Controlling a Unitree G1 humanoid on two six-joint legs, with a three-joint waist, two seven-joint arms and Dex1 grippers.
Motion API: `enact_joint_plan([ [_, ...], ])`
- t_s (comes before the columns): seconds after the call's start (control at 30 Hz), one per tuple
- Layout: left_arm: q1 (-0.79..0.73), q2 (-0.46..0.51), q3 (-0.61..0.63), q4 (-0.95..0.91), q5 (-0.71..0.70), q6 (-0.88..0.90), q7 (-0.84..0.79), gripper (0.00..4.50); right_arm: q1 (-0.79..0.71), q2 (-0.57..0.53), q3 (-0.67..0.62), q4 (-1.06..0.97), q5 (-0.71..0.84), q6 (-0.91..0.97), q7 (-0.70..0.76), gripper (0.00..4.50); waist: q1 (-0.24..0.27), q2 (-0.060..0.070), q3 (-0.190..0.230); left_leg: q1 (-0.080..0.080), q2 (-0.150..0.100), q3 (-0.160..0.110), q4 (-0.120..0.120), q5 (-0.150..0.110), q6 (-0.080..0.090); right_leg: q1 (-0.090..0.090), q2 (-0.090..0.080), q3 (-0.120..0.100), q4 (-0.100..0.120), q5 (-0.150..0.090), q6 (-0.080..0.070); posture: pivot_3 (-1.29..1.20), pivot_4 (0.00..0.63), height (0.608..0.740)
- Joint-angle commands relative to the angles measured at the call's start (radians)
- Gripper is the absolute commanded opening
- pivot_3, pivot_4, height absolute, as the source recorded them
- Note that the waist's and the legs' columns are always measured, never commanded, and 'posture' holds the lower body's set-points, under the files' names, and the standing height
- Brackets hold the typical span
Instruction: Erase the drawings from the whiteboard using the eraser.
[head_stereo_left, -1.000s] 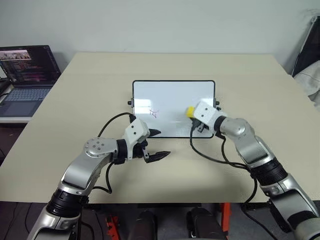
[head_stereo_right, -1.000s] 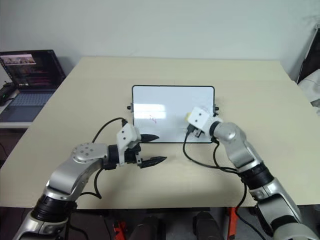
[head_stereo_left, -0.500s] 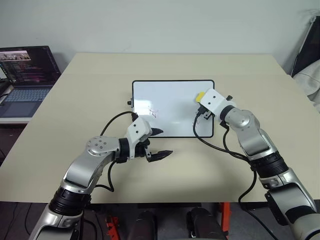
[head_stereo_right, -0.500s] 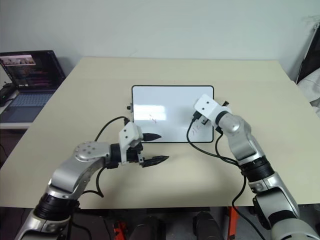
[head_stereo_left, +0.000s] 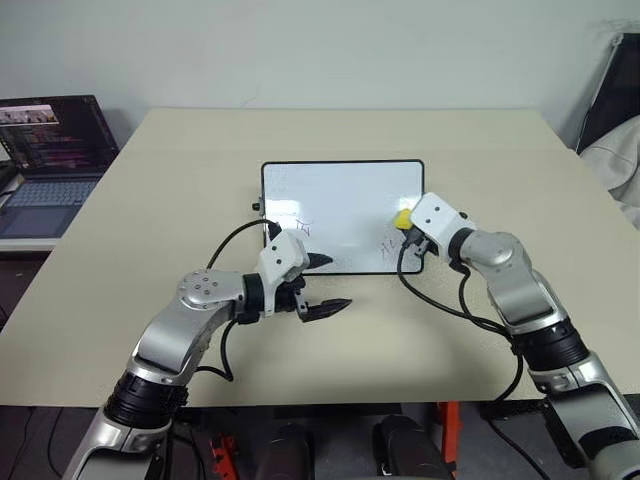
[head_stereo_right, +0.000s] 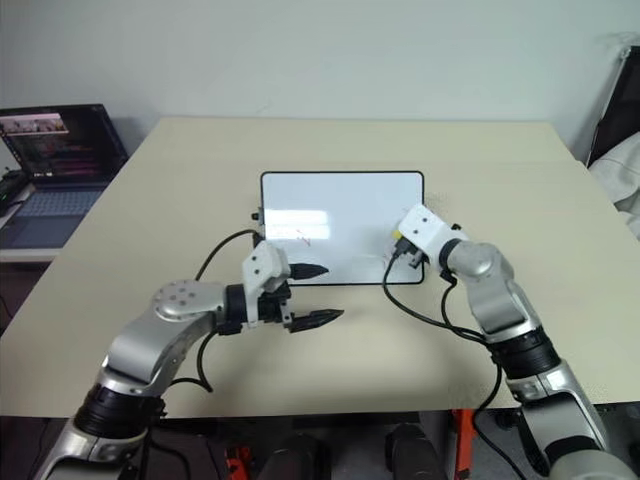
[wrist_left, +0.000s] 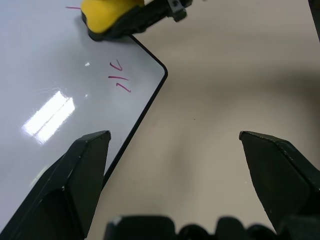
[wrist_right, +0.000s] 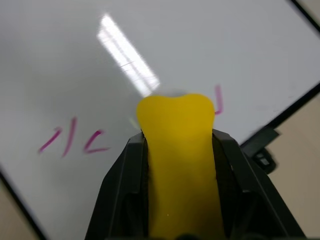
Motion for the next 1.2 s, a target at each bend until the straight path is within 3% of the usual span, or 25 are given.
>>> enact_joint_plan([
  [0.03,-0.014,-0.001,0.011,-0.024,-0.011,-0.016,-0.006,4.5,-0.028,0.007,-0.039,0.053,-0.024,-0.021,-0.071,1.29,0.001,0.0,0.0,0.0,0.0,0.0,0.0,0.0,0.0,0.0,0.0,0.0,0.0,0.0,0.0,0.0,0.15,0.74],
  [0.7,-0.008,-0.004,0.006,-0.019,-0.004,-0.028,-0.006,4.5,-0.038,0.081,-0.014,0.127,-0.002,-0.119,-0.053,1.29,-0.025,0.0,0.0,0.001,0.001,0.001,-0.001,0.0,0.0,0.0,0.0,0.002,0.0,0.0,0.0,0.0,0.15,0.74],
  [1.0,-0.006,-0.006,0.004,-0.013,-0.001,-0.039,-0.005,4.5,0.039,0.05,0.011,0.051,0.036,0.019,0.071,1.29,-0.021,0.0,0.0,0.001,0.001,0.001,-0.002,0.0,0.0,0.0,0.0,0.001,-0.001,0.0,0.0,0.0,0.15,0.74],
  [1.2,-0.002,-0.006,0.01,-0.013,-0.001,-0.036,0.003,4.5,0.091,0.04,-0.066,-0.078,0.078,0.077,0.054,1.29,-0.015,0.0,0.0,0.001,0.001,0.0,-0.002,0.0,0.0,0.0,0.0,0.001,-0.001,-0.001,0.001,0.0,0.15,0.74],
])
